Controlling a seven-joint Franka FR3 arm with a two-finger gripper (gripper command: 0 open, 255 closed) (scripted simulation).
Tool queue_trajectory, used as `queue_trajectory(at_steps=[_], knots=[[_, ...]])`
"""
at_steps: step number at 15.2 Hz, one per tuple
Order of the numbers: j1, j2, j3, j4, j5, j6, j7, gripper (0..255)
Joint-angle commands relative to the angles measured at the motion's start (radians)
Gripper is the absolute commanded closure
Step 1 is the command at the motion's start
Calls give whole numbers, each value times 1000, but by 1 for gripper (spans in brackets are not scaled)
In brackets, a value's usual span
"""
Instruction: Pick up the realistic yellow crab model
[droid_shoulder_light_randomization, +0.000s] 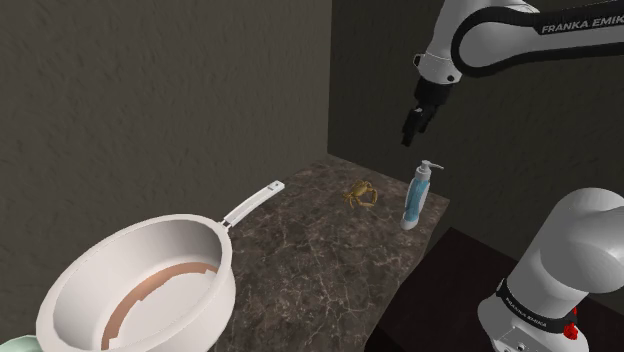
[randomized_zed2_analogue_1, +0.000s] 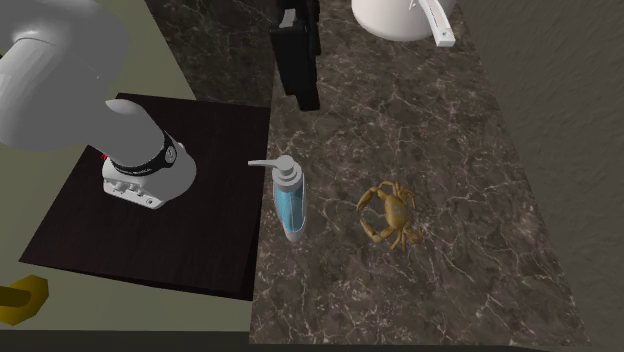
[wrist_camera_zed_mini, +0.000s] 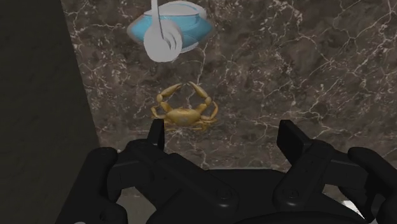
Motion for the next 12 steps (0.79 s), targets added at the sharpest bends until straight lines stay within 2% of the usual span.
queue_trajectory(at_steps=[1, 7, 12], knots=[[-3, 41, -11, -33, 9, 76, 7, 0], [1, 205, -35, -96, 48, 306, 26, 0], [17, 380, -58, -108, 102, 494, 23, 0]])
